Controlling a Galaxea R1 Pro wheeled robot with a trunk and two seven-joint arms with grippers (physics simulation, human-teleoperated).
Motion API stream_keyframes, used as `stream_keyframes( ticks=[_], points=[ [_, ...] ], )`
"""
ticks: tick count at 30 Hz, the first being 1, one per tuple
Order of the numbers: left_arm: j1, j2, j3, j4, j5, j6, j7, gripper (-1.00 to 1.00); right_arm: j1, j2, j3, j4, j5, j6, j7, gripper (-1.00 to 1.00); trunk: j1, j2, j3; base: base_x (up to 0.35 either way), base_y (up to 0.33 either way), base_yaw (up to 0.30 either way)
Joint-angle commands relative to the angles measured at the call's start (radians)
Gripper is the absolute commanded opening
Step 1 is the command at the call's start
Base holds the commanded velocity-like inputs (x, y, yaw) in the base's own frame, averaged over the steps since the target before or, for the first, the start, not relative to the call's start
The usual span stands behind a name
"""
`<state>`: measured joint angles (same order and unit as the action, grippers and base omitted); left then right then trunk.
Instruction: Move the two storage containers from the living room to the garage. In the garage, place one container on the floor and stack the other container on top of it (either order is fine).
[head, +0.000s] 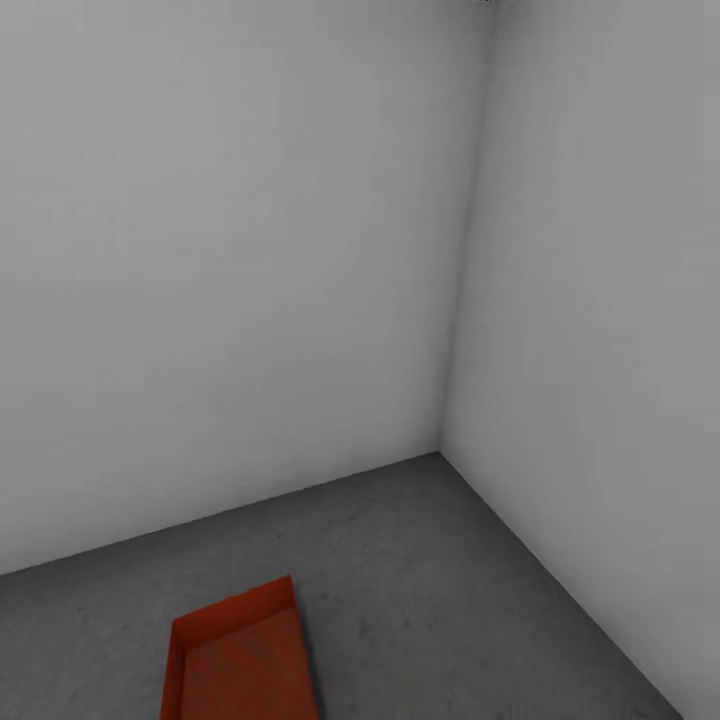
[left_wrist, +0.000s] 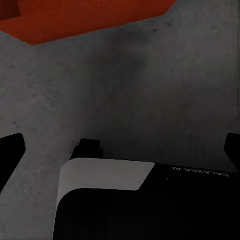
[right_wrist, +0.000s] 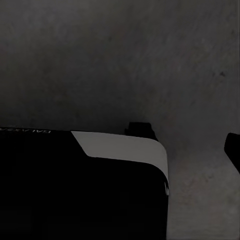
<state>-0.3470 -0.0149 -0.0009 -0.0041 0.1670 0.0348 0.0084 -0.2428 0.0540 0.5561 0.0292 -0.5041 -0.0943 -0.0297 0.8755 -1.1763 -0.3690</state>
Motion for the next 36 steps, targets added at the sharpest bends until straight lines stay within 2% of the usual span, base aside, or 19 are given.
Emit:
stream_keyframes(
  ticks=[1, 25, 36],
  points=[
    [0.000, 0.000, -0.001, 0.000, 0.007, 0.003, 0.001, 1.00, 0.001, 0.001, 0.008, 0.003, -0.008, -0.005, -0.001, 1.00, 0.000, -0.001, 0.000, 0.000, 0.000, -0.219],
    [0.029, -0.001, -0.001, 0.000, 0.005, 0.002, 0.001, 1.00, 0.032, -0.001, 0.007, 0.003, -0.016, -0.026, -0.001, 1.00, 0.000, -0.001, 0.016, 0.000, 0.000, -0.218],
    [0.029, 0.000, -0.001, -0.002, 0.002, 0.002, 0.001, 1.00, 0.033, -0.002, 0.007, 0.003, -0.016, -0.027, 0.000, 1.00, 0.000, -0.001, 0.017, 0.000, 0.000, -0.111]
  ],
)
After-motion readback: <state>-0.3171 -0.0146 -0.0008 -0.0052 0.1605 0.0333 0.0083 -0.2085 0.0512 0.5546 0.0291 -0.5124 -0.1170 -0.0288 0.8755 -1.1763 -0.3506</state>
